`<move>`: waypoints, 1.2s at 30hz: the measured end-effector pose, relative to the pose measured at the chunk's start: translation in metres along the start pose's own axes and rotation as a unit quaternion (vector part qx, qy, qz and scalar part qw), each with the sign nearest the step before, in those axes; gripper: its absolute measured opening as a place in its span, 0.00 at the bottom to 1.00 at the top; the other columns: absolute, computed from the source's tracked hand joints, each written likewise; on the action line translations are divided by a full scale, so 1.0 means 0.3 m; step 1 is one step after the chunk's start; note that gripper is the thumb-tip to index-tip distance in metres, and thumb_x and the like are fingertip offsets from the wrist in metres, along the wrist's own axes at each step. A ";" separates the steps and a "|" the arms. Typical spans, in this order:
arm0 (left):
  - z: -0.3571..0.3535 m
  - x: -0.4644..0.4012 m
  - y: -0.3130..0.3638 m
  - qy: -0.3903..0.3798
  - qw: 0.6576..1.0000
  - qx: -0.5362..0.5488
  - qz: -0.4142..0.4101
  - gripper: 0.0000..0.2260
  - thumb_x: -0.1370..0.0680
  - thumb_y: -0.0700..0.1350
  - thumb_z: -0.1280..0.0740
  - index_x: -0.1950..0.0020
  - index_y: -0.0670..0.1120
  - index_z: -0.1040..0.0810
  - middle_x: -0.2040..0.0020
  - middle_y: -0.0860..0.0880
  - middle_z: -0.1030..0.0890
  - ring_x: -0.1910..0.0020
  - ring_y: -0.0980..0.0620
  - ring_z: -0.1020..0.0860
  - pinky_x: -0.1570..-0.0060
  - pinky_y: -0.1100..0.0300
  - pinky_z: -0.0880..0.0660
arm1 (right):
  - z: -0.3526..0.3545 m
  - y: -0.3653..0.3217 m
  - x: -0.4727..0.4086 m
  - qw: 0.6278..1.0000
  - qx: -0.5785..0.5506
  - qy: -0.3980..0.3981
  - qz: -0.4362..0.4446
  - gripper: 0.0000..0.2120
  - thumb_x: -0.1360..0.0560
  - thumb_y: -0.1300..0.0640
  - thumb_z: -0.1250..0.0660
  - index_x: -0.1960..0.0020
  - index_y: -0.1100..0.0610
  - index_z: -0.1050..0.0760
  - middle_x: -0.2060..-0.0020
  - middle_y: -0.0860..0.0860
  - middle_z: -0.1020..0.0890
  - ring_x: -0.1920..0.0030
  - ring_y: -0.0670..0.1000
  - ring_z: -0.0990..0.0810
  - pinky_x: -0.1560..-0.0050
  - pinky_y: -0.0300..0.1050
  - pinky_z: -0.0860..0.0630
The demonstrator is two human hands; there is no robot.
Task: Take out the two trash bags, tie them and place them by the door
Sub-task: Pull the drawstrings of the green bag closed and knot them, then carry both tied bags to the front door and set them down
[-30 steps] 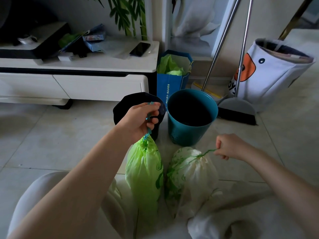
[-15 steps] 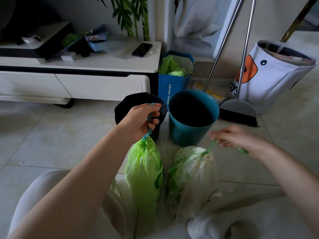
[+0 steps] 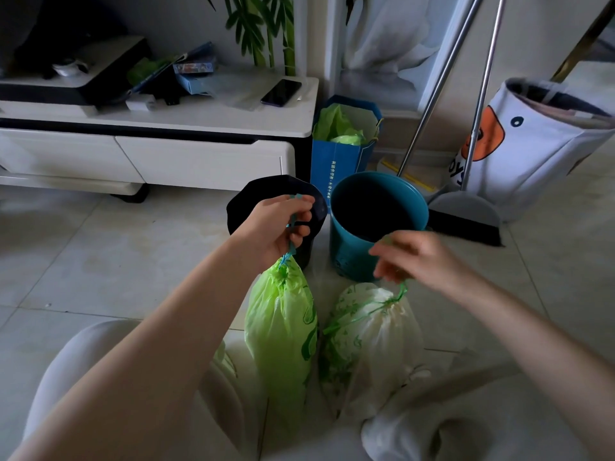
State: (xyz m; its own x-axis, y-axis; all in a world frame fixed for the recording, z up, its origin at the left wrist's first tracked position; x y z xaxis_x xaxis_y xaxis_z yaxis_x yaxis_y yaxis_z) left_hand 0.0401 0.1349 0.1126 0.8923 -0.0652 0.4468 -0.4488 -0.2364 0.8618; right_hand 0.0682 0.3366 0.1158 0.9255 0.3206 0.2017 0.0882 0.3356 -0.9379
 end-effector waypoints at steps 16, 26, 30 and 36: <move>-0.037 0.055 0.020 -0.022 0.991 -0.111 -0.069 0.05 0.22 0.37 0.37 0.51 0.43 0.22 0.68 0.48 0.25 0.76 0.54 0.30 0.79 0.65 0.35 | -0.293 0.269 -0.049 0.792 0.588 -0.152 0.065 0.09 0.26 0.57 0.38 0.65 0.55 0.30 0.68 0.50 0.27 0.61 0.52 0.28 0.62 0.49 0.32; -0.233 0.099 0.023 -0.067 0.970 -0.204 -0.111 0.06 0.21 0.40 0.37 0.50 0.41 0.21 0.67 0.47 0.24 0.79 0.54 0.31 0.78 0.64 0.35 | 0.074 0.133 0.073 0.993 0.017 0.033 -0.115 0.09 0.27 0.59 0.33 0.63 0.62 0.20 0.69 0.55 0.17 0.66 0.51 0.21 0.59 0.44 0.25; -0.378 0.122 0.031 -0.099 0.967 -0.212 -0.104 0.10 0.22 0.42 0.35 0.50 0.35 0.21 0.67 0.45 0.25 0.75 0.51 0.31 0.73 0.60 0.35 | 0.267 0.083 0.178 0.964 -0.203 0.136 -0.106 0.11 0.25 0.65 0.35 0.66 0.59 0.24 0.77 0.53 0.26 0.75 0.48 0.26 0.60 0.51 0.21; -0.677 0.171 0.062 -0.162 0.964 -0.184 -0.106 0.07 0.21 0.40 0.38 0.55 0.39 0.23 0.70 0.46 0.29 0.76 0.53 0.32 0.73 0.62 0.36 | 0.526 0.006 0.318 0.954 -0.225 0.194 -0.050 0.08 0.25 0.63 0.36 0.62 0.61 0.22 0.78 0.48 0.27 0.75 0.47 0.27 0.62 0.47 0.24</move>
State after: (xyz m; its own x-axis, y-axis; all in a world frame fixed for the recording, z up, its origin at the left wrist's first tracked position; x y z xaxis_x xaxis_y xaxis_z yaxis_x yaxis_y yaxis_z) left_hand 0.0674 0.3242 0.2003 0.9073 -0.3673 0.2049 -0.1895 0.0777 0.9788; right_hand 0.0985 0.5076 0.1779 0.9630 -0.0749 0.2589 0.2516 -0.0944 -0.9632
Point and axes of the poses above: each hand's wrist, its own x-axis away from the middle knuckle, its own z-axis out of the back of the hand, y = z × x, the point moved 9 cm from there along -x, towards the middle knuckle
